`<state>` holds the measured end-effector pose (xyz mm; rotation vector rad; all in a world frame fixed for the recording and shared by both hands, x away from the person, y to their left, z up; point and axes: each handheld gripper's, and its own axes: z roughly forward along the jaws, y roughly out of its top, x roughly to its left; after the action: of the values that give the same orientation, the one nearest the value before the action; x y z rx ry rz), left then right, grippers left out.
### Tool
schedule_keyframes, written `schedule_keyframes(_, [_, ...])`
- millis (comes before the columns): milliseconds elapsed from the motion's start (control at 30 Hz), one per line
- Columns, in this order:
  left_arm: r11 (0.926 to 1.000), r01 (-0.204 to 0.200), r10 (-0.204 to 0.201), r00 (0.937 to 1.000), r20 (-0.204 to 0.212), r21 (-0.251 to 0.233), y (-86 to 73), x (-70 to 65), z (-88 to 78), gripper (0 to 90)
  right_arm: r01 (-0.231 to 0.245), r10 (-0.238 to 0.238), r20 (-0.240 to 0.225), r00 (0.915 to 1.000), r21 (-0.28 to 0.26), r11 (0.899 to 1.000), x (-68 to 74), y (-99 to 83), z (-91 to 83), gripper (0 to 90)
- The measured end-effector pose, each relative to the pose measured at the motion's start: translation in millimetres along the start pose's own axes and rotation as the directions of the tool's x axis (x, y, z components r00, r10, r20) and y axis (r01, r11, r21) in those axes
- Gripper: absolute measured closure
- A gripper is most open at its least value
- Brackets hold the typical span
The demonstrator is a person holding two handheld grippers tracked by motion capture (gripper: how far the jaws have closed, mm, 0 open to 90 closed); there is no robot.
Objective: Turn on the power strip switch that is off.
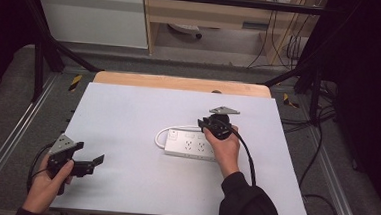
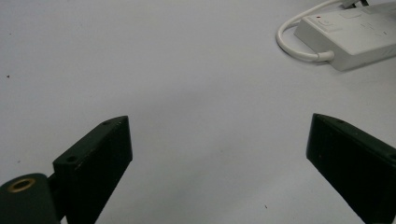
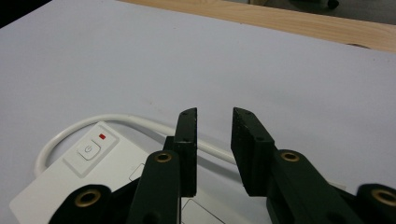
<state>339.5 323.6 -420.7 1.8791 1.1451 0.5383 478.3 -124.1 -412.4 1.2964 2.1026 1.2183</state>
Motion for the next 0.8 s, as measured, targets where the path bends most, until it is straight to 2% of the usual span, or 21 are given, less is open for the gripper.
schedule_keyframes(533, [1.0, -0.004, 0.004, 1.0, 0.002, 0.002, 0.0, -0.7, 0.2, 7.0, -0.042, 0.042, 0.004, 0.9991, -0.026, 0.999, -1.7, -17.4, 5.8, 80.4])
schedule_keyframes(800, [1.0, -0.006, 0.006, 1.0, 0.0, 0.006, -0.1, -0.6, 0.4, 7.0, -0.035, 0.035, 0.001, 0.9994, -0.026, 0.999, 0.2, -21.4, 9.8, 82.7])
